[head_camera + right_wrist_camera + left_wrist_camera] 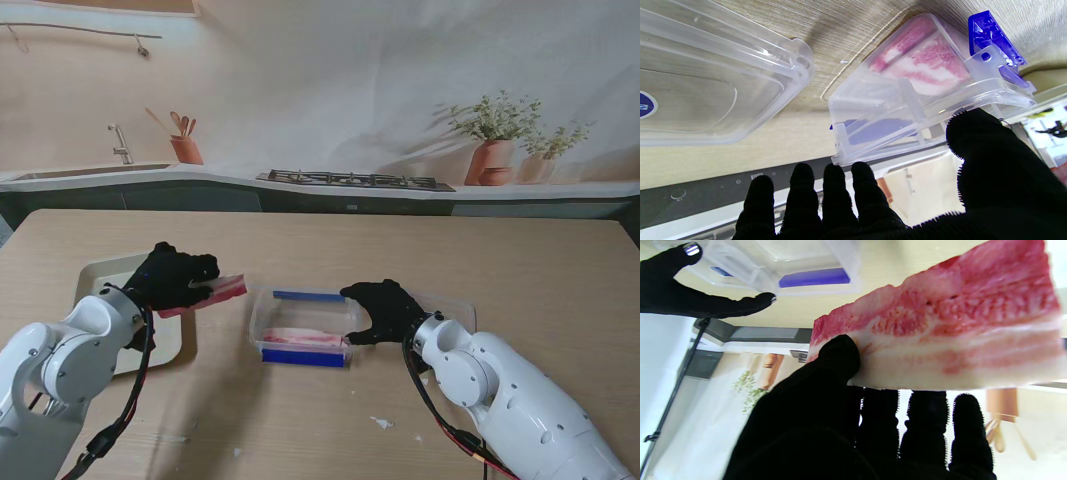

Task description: Separate the bacon slices onto the tray

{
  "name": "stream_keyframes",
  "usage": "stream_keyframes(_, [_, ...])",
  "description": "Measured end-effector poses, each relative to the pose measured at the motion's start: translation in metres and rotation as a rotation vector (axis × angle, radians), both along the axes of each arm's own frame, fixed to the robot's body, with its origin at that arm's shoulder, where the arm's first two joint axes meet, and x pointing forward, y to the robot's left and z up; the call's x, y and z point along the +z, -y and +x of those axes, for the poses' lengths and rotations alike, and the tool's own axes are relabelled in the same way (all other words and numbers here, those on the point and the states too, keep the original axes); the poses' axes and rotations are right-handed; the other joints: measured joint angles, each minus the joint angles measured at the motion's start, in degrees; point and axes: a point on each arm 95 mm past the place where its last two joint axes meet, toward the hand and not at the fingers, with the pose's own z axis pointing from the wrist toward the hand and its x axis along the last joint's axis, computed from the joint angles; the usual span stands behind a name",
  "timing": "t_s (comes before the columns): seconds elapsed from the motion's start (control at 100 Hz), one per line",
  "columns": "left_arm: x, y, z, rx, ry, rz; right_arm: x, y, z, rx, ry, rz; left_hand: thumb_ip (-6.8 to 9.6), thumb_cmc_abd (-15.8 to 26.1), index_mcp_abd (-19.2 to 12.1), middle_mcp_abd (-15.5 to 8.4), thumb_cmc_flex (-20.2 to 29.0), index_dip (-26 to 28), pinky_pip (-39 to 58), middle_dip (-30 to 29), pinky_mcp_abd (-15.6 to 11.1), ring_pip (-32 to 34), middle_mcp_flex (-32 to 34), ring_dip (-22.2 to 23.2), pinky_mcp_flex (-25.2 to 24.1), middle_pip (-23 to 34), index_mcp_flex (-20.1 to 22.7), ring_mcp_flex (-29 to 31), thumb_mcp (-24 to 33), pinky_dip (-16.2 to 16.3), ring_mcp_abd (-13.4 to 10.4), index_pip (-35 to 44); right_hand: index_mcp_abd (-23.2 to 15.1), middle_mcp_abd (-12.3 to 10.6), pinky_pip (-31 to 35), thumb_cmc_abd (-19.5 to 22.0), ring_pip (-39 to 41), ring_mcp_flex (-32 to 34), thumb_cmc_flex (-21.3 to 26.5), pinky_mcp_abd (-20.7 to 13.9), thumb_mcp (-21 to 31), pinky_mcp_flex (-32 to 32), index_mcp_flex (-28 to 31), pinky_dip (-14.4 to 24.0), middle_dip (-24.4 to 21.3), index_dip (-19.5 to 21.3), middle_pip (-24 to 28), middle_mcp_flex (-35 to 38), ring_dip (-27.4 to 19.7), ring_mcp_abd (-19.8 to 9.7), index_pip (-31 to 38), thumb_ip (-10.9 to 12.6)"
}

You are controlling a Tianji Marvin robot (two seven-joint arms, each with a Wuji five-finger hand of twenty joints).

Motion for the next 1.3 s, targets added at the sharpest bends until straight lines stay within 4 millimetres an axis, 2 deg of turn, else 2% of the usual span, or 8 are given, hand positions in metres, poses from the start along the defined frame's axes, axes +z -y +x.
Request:
stream_keyframes(0.39, [-0.011, -0.055, -0.007, 0.121, -0.063, 0.085, 0.000, 0.000, 0.000, 0.000, -0.002, 0.001, -0.01, 0.00, -0.25, -0.16, 0.06, 1.20, 0.00, 1.51, -1.51, -1.55, 0.00, 0.00, 0.03, 0.00, -0.13, -0.68, -0.60, -0.70, -0.83, 0.00, 0.00, 0.02, 0.00, 0.01, 0.00, 0.00, 0.11, 0.00, 0.01, 0.00, 0.00, 0.00, 0.00, 0.00, 0.01, 0.00, 0.00, 0.00, 0.00, 0.00])
stream_keyframes(0.78, [-0.047, -0.109, -0.017, 0.245, -0.132, 0.129, 0.000, -0.001, 0.000, 0.001, -0.002, 0.000, -0.01, 0.48, -0.62, -0.47, 0.13, 1.85, 0.00, 2.17, -2.22, -1.59, -0.02, 0.00, -0.11, 0.00, -0.49, -1.28, -1.40, -1.32, -0.91, 0.00, 0.00, 0.26, 0.00, 0.01, 0.00, 0.00, 0.36, 0.00, 0.01, 0.00, 0.00, 0.00, 0.00, 0.00, 0.01, 0.00, 0.00, 0.00, 0.00, 0.00])
stream_keyframes(1.12, [-0.072, -0.135, -0.022, 0.282, -0.204, 0.186, 0.001, -0.002, 0.000, 0.005, -0.002, -0.003, -0.02, 1.15, -1.12, -0.48, 1.60, 2.51, -0.04, 2.96, -3.02, -1.64, -1.47, 0.00, -1.31, -0.01, -1.40, -3.34, -3.55, -1.80, -1.92, 0.02, 0.00, 0.84, 0.00, 0.02, 0.00, 0.00, 0.42, 0.00, 0.57, 0.00, 0.00, 0.00, 0.00, 0.00, 0.01, -0.06, 0.00, 0.00, 0.00, 0.00])
stream_keyframes(1.3, [-0.085, -0.139, -0.020, 0.302, -0.247, 0.169, 0.001, -0.002, 0.000, 0.005, -0.003, -0.004, -0.02, 2.17, -1.60, -0.68, 2.27, 2.71, -2.20, 3.02, -3.10, -2.23, -2.20, 0.00, -1.38, -0.01, -2.03, -4.35, -5.29, -2.30, -1.94, 0.02, 0.00, 0.91, 0.00, 0.02, 0.00, 0.00, 0.43, 0.00, 0.58, 0.00, 0.00, 0.00, 0.00, 0.00, 0.01, -0.09, 0.00, 0.00, 0.00, 0.00])
